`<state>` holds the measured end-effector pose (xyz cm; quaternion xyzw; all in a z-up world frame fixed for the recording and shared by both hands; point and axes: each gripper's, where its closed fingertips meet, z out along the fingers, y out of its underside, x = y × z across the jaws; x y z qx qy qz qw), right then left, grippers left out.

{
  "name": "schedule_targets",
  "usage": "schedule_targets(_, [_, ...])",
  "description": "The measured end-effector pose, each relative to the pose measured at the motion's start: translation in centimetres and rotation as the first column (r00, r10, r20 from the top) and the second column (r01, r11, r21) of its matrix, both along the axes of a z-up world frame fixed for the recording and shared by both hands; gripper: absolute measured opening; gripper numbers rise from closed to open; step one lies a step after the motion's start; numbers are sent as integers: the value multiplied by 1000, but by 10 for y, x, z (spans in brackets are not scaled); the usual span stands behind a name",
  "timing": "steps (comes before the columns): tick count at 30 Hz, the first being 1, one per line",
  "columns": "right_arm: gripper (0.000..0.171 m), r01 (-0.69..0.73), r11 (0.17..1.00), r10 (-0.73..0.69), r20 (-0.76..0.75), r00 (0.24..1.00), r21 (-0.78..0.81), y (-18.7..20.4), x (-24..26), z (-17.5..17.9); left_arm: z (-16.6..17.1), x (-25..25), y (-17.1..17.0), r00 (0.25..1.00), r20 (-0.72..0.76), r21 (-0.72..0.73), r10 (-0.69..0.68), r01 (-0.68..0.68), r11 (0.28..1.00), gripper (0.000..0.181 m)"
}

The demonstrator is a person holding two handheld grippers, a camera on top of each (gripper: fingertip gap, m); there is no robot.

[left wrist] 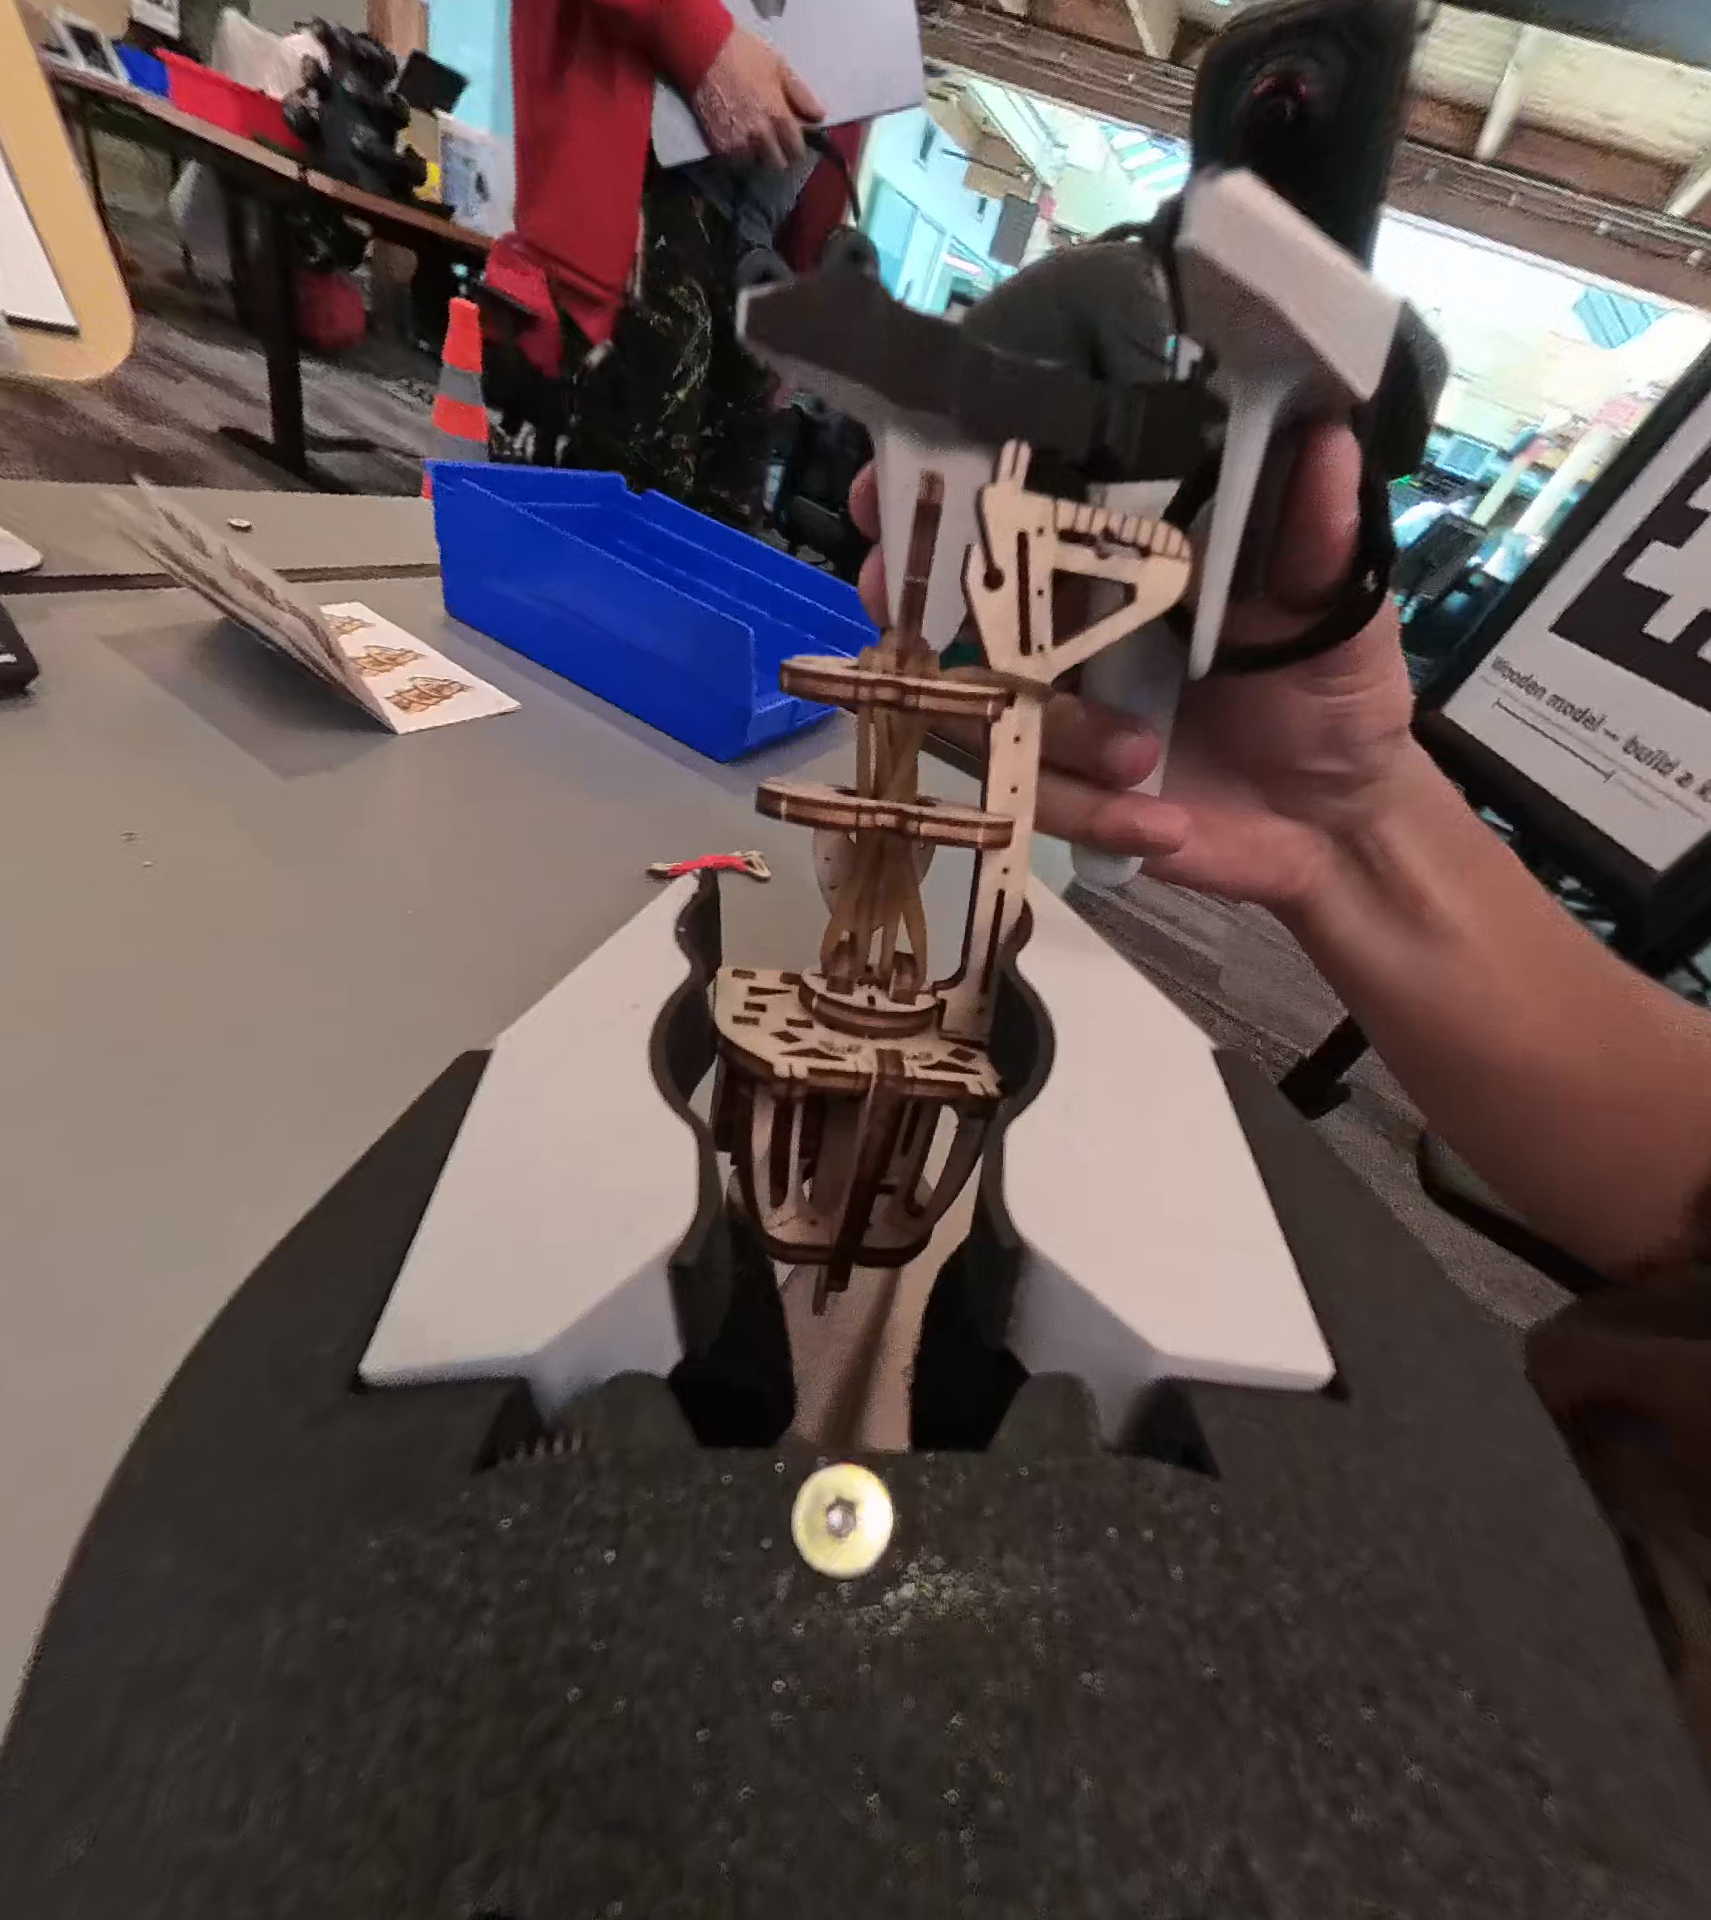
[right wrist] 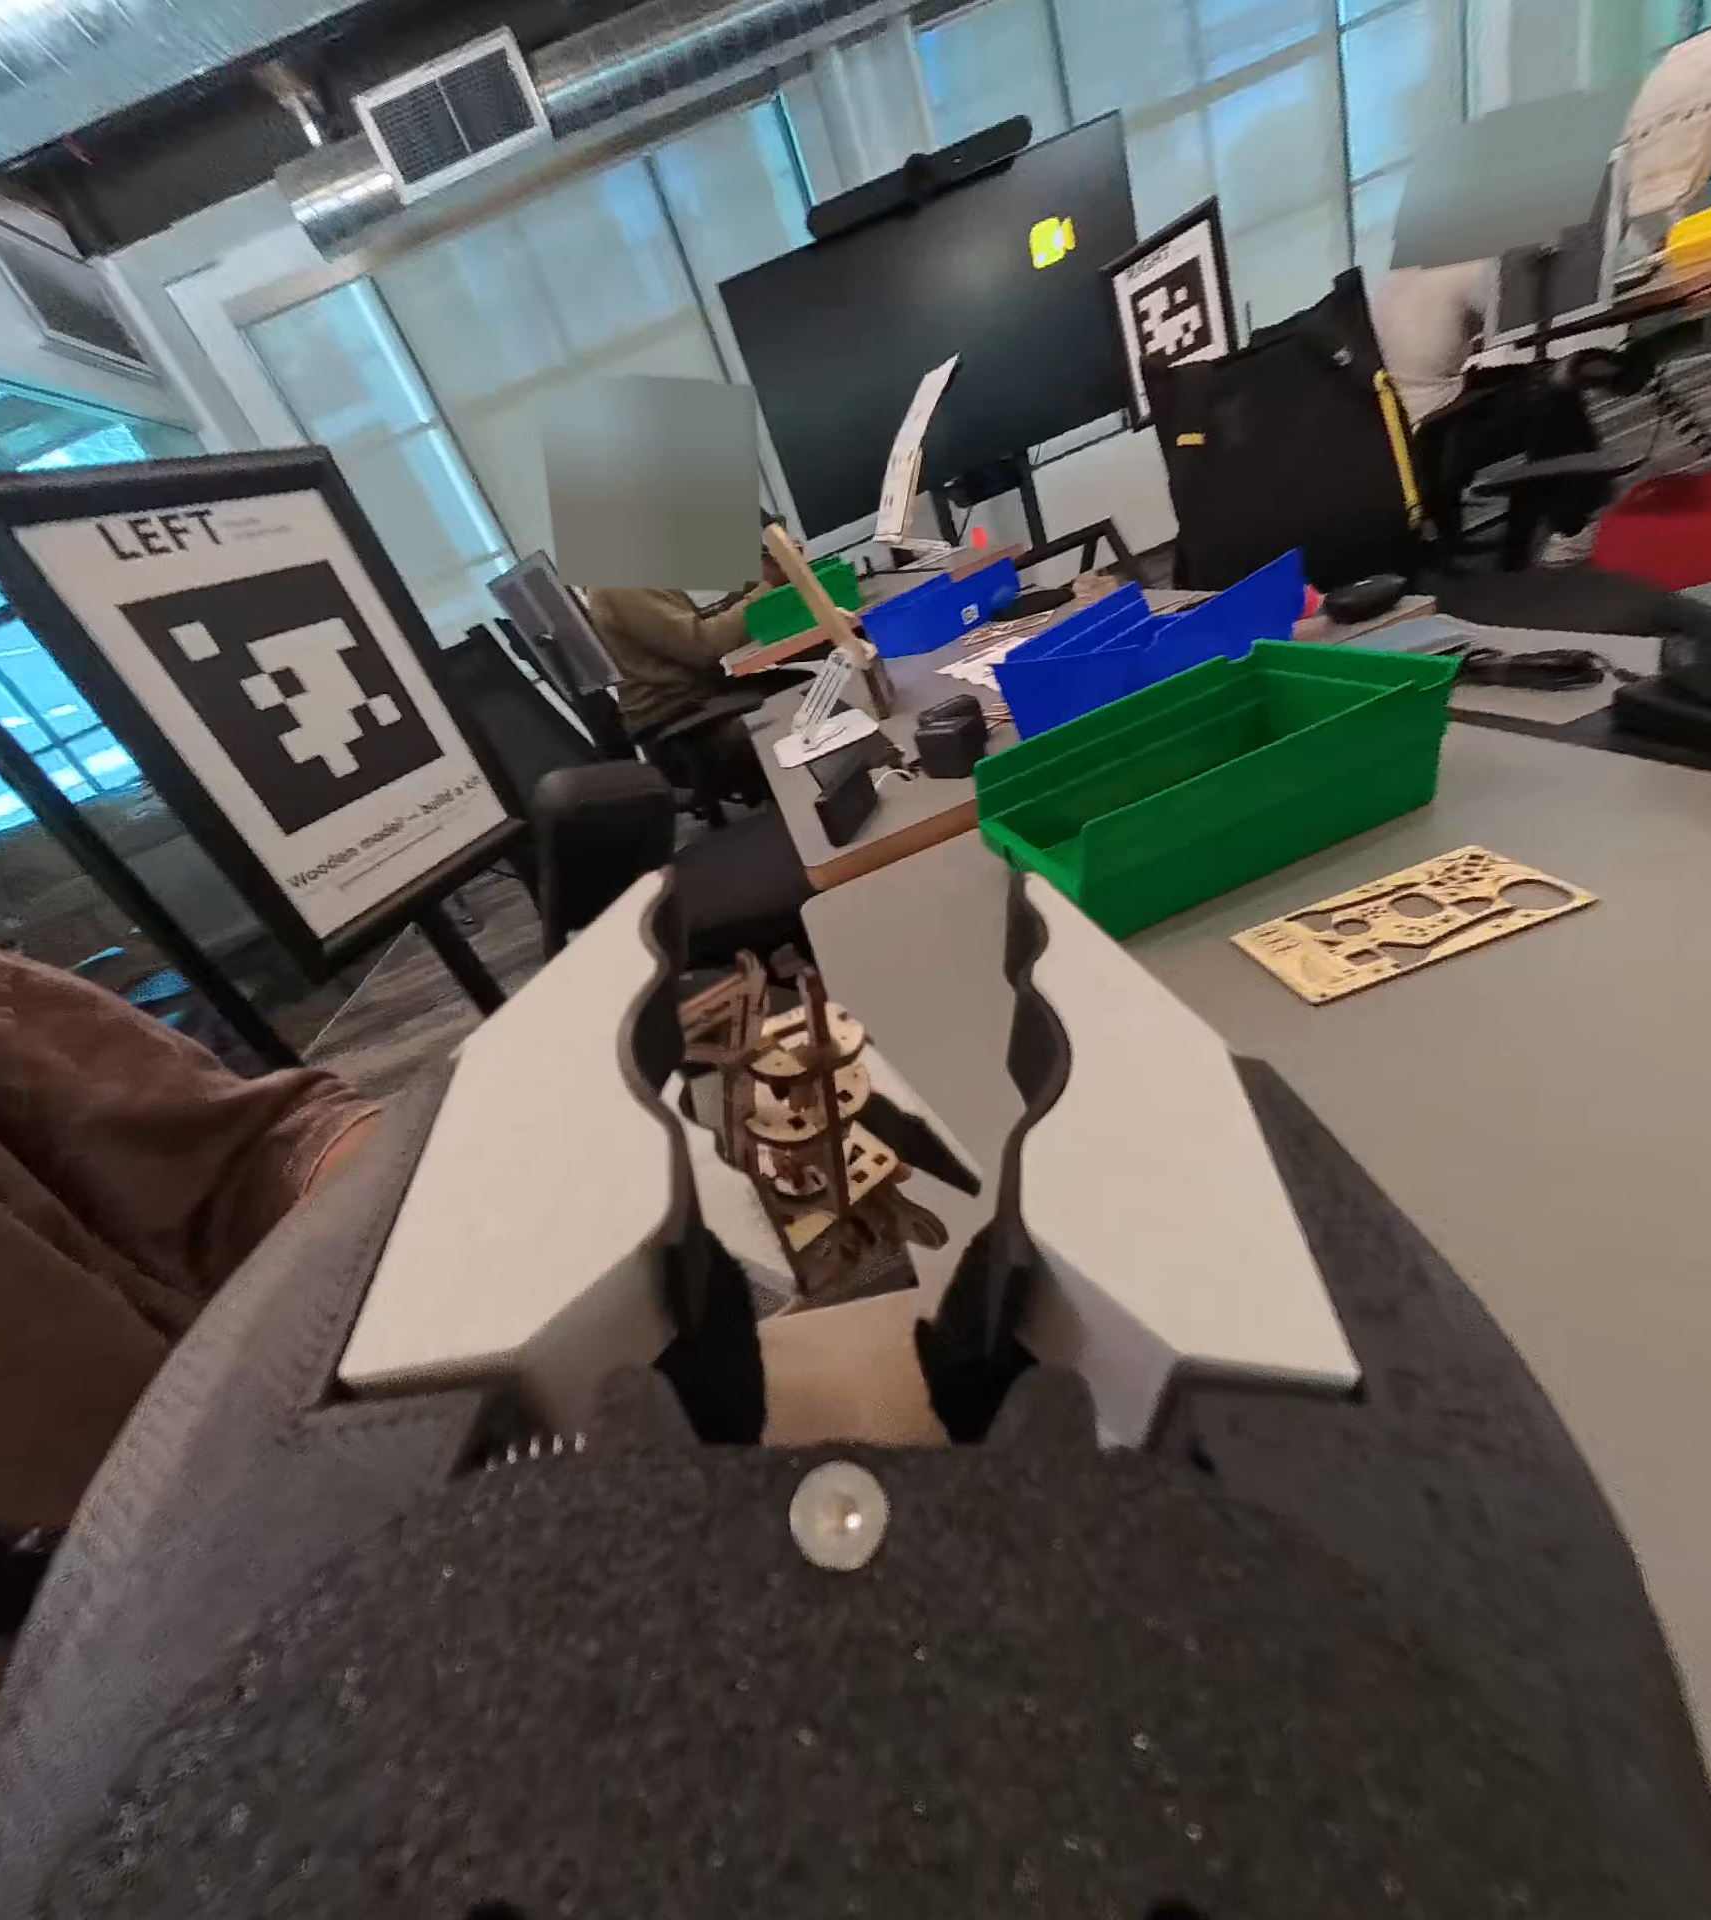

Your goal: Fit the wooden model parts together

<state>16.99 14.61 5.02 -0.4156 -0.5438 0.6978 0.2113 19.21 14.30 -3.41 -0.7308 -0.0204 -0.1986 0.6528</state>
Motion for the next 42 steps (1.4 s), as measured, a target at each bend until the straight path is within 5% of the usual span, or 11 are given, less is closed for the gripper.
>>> schedule_targets(5, [77, -63, 997, 64, 27, 998, -51, -23, 20, -40, -7, -6, -11, 997, 68, 2, -29, 29, 1000, 49])
schedule_targets(9, [74, -135, 986, 142, 60, 988, -102, -40, 29, -72, -7, 7, -17, 995, 76, -14, -65, 66, 998, 49])
schedule_targets(12, [63, -150, 965, 146, -31, 989, -217, -34, 28, -50, -7, 14, -19, 991, 97, -20, -89, 92, 996, 49])
schedule_targets(22, [35, -234, 948, 236, -16, 972, -216, -53, 27, -66, -23, 36, -16, 978, 139, -78, -159, 171, 982, 48])
schedule_targets(29, [34, -222, 941, 226, -16, 974, -254, -49, 23, -70, -28, 35, -14, 967, 191, -81, -170, 188, 979, 49])
schedule_targets(38, [32, -194, 940, 216, 48, 975, -280, -47, 17, -75, -30, 27, -12, 979, 170, -95, -110, 127, 987, 48])
schedule_targets(40, [27, -118, 969, 146, 120, 982, -218, -40, 11, -83, -38, 12, -8, 990, 141, -133, -7, 26, 991, 48])
schedule_targets(42, [46, -22, 992, 44, 171, 984, -125, -29, 8, -91, -44, -5, -7, 992, 75, -160, 105, -92, 983, 49])
